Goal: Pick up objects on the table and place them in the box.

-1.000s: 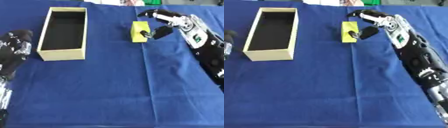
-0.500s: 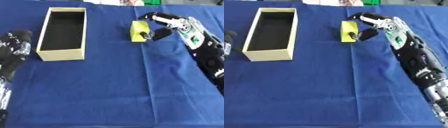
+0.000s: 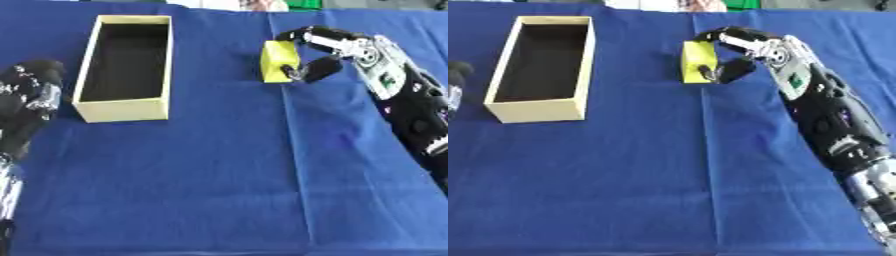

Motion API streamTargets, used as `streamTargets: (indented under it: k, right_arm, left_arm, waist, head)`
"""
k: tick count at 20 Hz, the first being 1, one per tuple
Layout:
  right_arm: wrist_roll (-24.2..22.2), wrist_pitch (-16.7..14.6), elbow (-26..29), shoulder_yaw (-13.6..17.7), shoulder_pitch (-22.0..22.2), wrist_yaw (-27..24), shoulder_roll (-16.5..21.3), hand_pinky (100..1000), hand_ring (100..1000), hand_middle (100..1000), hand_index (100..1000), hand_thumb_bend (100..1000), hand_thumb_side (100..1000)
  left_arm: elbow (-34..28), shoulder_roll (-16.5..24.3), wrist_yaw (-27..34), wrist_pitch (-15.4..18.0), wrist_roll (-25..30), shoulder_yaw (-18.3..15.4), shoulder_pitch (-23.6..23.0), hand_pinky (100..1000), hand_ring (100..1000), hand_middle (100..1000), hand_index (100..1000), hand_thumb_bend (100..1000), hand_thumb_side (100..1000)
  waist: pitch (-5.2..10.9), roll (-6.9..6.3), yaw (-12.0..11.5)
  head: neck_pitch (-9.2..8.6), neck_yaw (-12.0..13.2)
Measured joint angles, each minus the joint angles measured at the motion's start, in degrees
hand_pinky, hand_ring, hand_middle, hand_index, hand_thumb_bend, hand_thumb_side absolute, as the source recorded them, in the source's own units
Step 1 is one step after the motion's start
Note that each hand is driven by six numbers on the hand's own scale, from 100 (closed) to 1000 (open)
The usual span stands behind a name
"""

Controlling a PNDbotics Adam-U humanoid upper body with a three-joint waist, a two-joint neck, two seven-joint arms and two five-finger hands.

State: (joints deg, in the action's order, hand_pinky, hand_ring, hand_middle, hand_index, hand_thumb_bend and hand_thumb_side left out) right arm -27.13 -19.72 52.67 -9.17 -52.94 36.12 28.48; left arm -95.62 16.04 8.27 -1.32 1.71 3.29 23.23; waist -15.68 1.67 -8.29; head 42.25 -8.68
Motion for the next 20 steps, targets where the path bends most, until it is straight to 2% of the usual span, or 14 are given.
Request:
streamTargets:
  k: [3,4,5,7,14,20]
  right_arm:
    - [0.09,-0.09,0.15,-0.01,0.01,0.0,0.0,875,905,633,943,113,303]
    - [0.16,-0.13,0.33,-0.02,0.02,0.0,0.0,875,905,633,943,113,303]
    - [0.29,-0.18,0.42,-0.03,0.04,0.0,0.0,857,876,572,929,100,267]
    - [0.95,-0.21,0.82,-0.03,0.05,0.0,0.0,839,851,517,913,100,230]
    - [4.51,-0.43,3.38,-0.01,-0.09,-1.44,0.0,826,838,487,903,100,141]
    - [4.98,-0.57,7.08,-0.05,-2.61,-3.47,-0.06,826,836,486,903,100,109]
  left_arm:
    - [0.0,0.0,0.0,0.0,0.0,0.0,0.0,549,835,692,702,100,246]
    - [0.0,0.0,0.0,0.0,0.0,0.0,0.01,549,835,692,702,100,246]
    - [0.0,0.0,0.0,0.0,0.0,0.0,0.01,548,835,691,702,100,246]
    - [0.0,0.0,0.0,0.0,0.0,0.0,0.02,549,834,691,702,100,246]
    - [0.0,0.0,0.01,0.0,0.0,0.0,0.05,548,834,691,702,100,246]
    - [0.0,-0.01,0.02,0.0,0.02,0.03,0.05,548,834,691,702,100,246]
  waist:
    - [0.0,-0.01,0.0]
    - [0.0,-0.02,0.0]
    - [0.0,-0.04,0.0]
    - [0.0,-0.09,0.0]
    - [0.0,-0.12,0.17]
    - [0.19,-0.11,0.13]
  head:
    - [0.0,-0.01]
    - [0.0,-0.01]
    - [0.0,-0.02]
    - [0.0,-0.02]
    - [0.01,-0.04]
    - [0.03,-0.25]
